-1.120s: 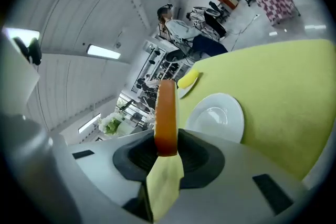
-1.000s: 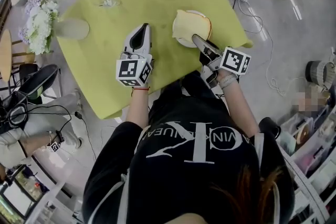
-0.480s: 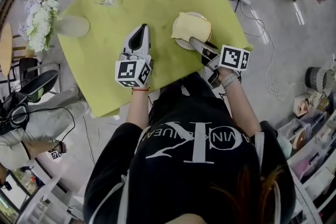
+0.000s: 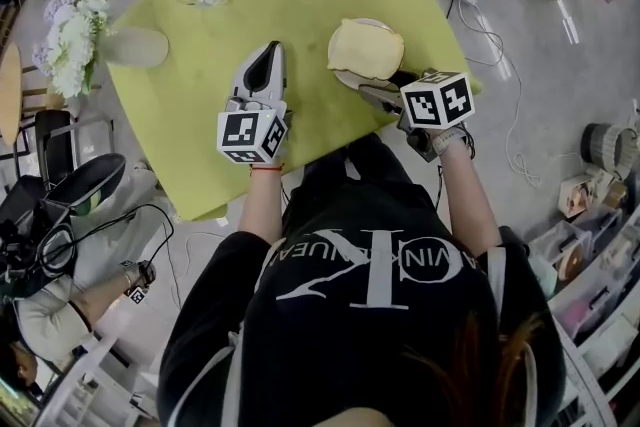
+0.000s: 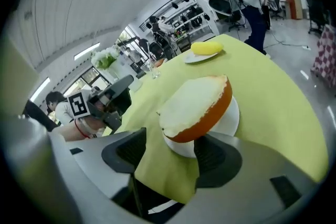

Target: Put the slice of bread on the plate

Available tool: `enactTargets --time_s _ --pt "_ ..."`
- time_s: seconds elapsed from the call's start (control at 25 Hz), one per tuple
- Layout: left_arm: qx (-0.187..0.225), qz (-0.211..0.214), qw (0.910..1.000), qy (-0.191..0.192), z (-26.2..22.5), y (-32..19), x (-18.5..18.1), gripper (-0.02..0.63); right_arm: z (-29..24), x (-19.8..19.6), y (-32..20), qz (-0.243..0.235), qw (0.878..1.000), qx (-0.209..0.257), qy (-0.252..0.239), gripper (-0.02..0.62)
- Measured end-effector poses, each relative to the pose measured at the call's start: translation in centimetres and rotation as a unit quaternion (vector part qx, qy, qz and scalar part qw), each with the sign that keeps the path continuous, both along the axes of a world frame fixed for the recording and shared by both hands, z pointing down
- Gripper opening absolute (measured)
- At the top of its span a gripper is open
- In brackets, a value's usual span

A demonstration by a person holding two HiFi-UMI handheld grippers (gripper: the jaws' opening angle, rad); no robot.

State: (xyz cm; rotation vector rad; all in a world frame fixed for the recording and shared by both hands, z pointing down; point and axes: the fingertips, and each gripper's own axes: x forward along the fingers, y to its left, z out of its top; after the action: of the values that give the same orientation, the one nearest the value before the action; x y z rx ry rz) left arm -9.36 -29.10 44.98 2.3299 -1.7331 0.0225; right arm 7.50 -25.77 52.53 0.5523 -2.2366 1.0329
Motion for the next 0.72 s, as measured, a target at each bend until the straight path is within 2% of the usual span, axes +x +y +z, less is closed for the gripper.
enactTargets --time_s 0.24,0.72 --pt "0.001 0.002 1.0000 0.001 0.1 0.1 -0.4 0.005 0.2 0.8 0.2 -0.010 0.999 0.015 0.035 0.293" --pt "0.003 0.012 0.9999 0.010 0.2 -0.7 -0.8 0.005 0.5 2.1 0.6 0.011 0.999 0.010 0.050 0.298"
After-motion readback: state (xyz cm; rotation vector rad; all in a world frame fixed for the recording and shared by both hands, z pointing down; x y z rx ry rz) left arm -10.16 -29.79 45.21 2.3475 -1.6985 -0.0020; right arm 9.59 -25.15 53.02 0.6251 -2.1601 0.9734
